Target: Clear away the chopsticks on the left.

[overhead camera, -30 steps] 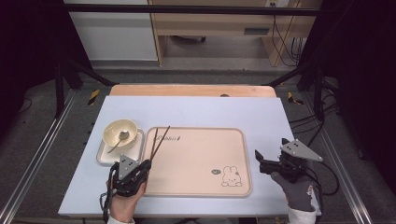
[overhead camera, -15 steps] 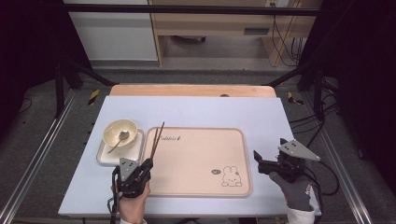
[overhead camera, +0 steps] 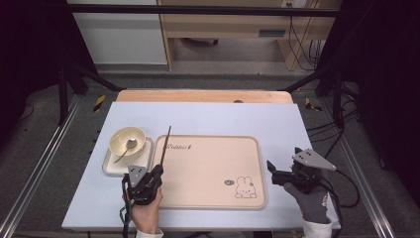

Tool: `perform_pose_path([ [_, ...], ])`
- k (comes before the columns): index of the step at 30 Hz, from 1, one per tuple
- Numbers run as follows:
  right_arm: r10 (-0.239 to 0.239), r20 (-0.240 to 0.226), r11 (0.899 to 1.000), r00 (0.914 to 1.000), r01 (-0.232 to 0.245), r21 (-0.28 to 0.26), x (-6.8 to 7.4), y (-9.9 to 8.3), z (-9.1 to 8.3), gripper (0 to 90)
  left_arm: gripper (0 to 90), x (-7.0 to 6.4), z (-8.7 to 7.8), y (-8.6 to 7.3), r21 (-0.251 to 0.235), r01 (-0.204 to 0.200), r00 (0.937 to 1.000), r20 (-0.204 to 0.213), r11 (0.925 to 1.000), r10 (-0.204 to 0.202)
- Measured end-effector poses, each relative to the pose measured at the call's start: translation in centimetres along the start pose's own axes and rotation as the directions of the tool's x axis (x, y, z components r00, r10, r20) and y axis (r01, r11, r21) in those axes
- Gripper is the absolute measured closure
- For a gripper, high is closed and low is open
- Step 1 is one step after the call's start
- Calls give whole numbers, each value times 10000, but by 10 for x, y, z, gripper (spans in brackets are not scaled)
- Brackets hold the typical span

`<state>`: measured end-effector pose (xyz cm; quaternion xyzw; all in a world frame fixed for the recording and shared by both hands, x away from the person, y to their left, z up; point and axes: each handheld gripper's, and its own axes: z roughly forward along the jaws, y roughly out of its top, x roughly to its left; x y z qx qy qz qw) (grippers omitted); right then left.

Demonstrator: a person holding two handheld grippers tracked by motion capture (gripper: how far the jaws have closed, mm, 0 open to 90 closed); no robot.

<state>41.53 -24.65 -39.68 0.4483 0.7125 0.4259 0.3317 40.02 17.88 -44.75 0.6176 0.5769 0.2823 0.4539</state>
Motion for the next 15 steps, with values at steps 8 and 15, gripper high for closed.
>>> perform_pose_path([
  [8,-17,8,10000,10000,17,29,0,0,0,13,847,1,13,0,37,230,9994,-249,9997,-229],
  [15,8,24,10000,10000,-8,27,0,0,-1,13,847,6,28,-7,438,93,9986,-519,9990,-70],
])
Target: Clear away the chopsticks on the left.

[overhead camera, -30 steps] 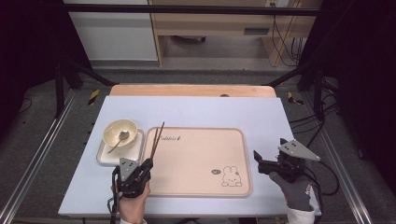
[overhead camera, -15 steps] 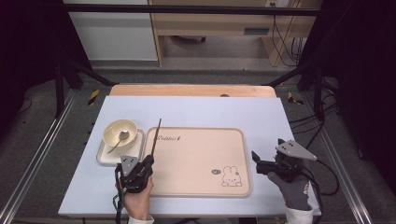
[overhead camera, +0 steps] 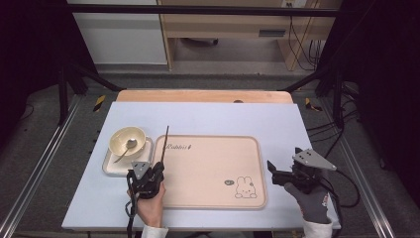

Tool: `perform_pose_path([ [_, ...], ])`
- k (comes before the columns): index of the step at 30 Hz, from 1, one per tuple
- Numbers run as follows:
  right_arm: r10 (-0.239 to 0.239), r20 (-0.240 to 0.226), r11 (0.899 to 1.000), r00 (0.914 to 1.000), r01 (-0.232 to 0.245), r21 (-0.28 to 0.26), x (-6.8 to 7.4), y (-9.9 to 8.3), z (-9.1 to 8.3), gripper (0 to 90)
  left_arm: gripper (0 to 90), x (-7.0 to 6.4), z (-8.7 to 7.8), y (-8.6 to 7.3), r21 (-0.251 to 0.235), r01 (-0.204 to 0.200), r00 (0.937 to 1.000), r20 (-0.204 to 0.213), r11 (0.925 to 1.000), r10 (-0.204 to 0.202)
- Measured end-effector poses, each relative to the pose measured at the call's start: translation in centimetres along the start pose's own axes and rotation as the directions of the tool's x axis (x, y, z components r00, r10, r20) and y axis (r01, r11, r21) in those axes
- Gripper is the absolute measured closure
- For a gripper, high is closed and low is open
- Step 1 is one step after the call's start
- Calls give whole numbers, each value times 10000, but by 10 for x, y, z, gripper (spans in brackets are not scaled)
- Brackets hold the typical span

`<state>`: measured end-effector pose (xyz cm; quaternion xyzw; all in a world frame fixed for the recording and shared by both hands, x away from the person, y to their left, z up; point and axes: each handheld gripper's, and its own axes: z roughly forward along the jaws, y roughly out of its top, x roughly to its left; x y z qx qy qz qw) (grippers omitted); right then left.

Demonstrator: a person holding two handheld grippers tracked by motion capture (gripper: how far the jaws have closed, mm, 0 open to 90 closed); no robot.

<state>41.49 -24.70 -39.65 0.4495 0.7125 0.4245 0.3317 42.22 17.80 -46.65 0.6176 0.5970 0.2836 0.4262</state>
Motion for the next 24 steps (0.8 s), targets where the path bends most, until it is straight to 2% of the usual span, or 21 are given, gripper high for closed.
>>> perform_pose_path([
  [15,-34,-2,10000,10000,34,53,0,0,1,13,847,1,13,-8,685,-32,9998,-176,9976,44],
  [23,-76,7,9999,10000,75,66,1,0,1,13,847,-1,17,-11,1055,-39,9983,-568,9944,100],
  [24,-45,2,10000,10000,45,60,1,0,1,13,847,0,17,-11,1128,-163,9980,-595,9935,231],
])
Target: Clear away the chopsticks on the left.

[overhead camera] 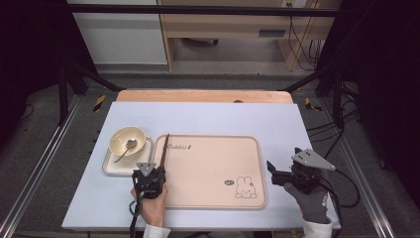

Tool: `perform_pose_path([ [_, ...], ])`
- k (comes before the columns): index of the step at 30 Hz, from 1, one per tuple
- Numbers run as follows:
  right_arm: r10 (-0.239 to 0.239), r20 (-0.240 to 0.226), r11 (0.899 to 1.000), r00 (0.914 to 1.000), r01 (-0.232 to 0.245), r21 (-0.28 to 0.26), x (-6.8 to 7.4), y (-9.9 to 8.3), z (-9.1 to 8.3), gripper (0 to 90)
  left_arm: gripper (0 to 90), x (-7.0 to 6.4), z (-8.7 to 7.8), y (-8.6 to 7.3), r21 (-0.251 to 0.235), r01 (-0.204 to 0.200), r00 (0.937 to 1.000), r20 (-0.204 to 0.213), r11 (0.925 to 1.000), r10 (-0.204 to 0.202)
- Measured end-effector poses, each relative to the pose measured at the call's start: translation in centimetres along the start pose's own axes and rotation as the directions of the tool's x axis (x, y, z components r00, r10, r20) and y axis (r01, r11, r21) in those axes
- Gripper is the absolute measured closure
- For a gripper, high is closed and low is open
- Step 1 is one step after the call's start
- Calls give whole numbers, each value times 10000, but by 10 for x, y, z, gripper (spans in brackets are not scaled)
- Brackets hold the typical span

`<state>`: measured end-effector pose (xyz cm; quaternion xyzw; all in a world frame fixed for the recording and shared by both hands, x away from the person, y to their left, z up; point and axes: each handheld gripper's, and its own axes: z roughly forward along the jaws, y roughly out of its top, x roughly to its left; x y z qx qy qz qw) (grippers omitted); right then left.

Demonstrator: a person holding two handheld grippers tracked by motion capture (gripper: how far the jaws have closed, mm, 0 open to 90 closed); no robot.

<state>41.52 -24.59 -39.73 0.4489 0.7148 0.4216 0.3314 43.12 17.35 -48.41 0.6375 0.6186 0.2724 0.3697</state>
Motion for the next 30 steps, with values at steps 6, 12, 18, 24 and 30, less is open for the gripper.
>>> perform_pose_path([
  [6,-36,24,10000,10000,36,16,0,0,0,13,847,-2,0,0,175,-139,9998,-151,9998,142],
  [12,-41,24,10000,10000,41,14,0,0,0,13,846,-2,2,2,421,-529,9982,-264,9977,541],
  [18,-49,32,10000,10000,49,22,0,0,0,13,842,-3,2,2,429,-505,9982,-310,9978,519],
  [24,-75,46,10000,10000,75,26,0,0,0,13,826,-3,2,1,422,-403,9988,-262,9983,414],
  [30,-138,43,9999,9999,138,34,0,0,0,13,816,-2,1,2,332,-501,9986,-150,9982,506],
])
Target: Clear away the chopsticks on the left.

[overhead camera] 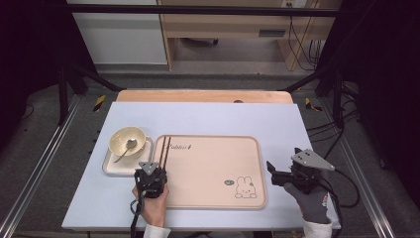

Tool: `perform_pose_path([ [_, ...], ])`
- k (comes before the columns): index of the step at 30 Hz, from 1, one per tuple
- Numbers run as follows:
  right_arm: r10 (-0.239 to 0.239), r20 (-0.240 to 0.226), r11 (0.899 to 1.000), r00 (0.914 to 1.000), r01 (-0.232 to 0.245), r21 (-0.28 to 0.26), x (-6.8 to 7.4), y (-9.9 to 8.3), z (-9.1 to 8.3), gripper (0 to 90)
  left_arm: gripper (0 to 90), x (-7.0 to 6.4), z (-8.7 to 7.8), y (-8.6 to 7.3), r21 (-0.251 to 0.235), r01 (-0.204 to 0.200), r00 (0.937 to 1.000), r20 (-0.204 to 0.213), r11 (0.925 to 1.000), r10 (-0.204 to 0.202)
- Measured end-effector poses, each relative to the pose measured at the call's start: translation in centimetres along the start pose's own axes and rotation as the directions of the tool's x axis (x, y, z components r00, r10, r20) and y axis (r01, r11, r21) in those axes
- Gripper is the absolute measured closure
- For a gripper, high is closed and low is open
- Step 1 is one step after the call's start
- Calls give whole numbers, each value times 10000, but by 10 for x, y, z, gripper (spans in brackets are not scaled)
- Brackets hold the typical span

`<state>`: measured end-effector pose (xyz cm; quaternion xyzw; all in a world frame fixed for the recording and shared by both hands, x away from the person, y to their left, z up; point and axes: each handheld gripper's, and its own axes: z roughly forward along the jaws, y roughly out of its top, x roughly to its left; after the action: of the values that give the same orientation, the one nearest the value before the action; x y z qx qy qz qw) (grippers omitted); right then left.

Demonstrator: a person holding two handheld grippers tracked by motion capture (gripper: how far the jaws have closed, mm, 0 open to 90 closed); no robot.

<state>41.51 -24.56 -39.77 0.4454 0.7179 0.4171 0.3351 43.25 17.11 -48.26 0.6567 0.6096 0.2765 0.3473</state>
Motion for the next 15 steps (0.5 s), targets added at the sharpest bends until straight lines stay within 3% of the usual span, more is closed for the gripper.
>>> perform_pose_path([
  [4,4,-30,10000,10000,-4,-2,0,0,0,13,801,-1,-5,1,-276,140,9998,171,9995,-135],
  [8,7,-42,10000,10000,-7,11,0,0,-1,14,740,-2,-14,3,-655,234,9964,834,9976,-179],
  [9,7,-42,10000,10000,-7,11,0,0,-1,14,722,-2,-14,3,-655,234,9964,834,9976,-179],
  [15,19,-24,10000,10000,-18,36,1,0,-1,15,625,7,-27,8,-850,-303,9883,1465,9959,425],
])
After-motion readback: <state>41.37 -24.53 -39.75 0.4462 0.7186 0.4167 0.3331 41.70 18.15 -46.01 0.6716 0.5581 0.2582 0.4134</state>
